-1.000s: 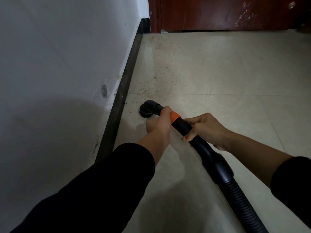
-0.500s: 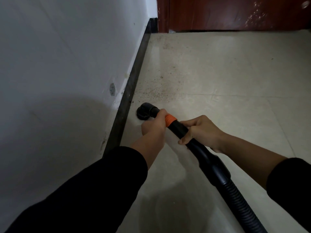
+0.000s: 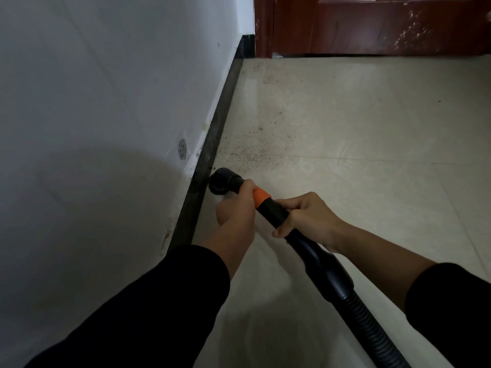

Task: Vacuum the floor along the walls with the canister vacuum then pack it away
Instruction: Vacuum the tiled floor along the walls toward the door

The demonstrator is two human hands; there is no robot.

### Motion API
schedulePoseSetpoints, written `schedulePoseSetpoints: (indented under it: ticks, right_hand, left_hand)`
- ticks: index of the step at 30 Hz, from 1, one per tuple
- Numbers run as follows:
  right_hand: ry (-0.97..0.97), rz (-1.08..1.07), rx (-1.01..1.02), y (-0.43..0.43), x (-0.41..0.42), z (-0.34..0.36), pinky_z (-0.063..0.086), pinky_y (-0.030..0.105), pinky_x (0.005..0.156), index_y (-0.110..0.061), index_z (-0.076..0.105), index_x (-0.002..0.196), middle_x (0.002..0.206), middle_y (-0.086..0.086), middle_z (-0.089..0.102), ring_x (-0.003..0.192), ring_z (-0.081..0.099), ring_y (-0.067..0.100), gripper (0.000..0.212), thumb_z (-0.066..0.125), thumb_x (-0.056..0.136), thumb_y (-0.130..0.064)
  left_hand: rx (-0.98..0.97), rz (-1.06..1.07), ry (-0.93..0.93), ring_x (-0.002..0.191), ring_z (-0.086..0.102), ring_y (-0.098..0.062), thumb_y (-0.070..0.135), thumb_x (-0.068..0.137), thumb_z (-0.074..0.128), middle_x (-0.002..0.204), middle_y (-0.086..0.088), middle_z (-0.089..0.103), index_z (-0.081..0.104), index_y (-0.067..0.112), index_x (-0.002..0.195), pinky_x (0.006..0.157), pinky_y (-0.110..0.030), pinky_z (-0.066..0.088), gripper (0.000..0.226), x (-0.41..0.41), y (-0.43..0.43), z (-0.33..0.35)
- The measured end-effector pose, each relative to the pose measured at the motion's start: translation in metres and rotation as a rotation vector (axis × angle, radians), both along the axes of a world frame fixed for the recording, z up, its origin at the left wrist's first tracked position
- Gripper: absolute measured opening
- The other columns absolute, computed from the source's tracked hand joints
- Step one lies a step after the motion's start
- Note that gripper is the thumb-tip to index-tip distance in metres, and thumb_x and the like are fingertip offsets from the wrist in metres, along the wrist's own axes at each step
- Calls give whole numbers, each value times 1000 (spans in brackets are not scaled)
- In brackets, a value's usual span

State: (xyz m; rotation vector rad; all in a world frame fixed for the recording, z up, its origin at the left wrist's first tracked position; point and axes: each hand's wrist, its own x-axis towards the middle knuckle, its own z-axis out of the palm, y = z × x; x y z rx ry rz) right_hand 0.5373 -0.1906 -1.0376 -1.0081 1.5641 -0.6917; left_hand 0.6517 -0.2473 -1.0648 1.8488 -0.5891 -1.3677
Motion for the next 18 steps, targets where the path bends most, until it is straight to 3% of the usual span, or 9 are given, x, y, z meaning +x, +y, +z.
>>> schedulePoseSetpoints:
  ticks: [4,6,12,14,18]
  right_hand:
    - [-9,28,-22,-5,6,-3,57,28,82,-33,77,96,88,-1,77,89,71,19,55,73,62,11]
    - [24,41,-38,-6,7,-5,57,27,81,-28,78,99,88,-1,77,88,70,18,52,73,62,9]
    - [159,49,-112,-8,16,-14,57,36,83,-24,78,100,92,1,76,82,71,16,48,74,60,4]
    - [201,50,-134,-9,18,-16,57,36,83,-21,77,103,97,4,76,83,71,17,47,76,62,2]
    - [259,60,-164,-15,22,-19,55,31,77,-18,75,109,97,7,75,81,70,18,48,77,64,-1]
  left_hand:
    - [-75,22,-11,67,54,-10,33,79,71,82,1,60,63,13,99,60,-26,43,29,6,-4,-3]
    - [-68,35,-9,67,55,-10,33,78,71,78,3,58,61,15,96,59,-27,43,27,8,-5,-5]
    - [-17,41,16,64,56,-13,34,78,70,73,1,56,56,15,76,55,-28,42,24,10,-9,-11]
    - [-15,61,22,67,59,-15,36,77,71,72,2,55,62,11,85,59,-28,43,28,11,-12,-14]
    - [-31,49,30,65,53,-18,36,75,71,83,-5,59,64,4,107,51,-28,39,46,12,-19,-17]
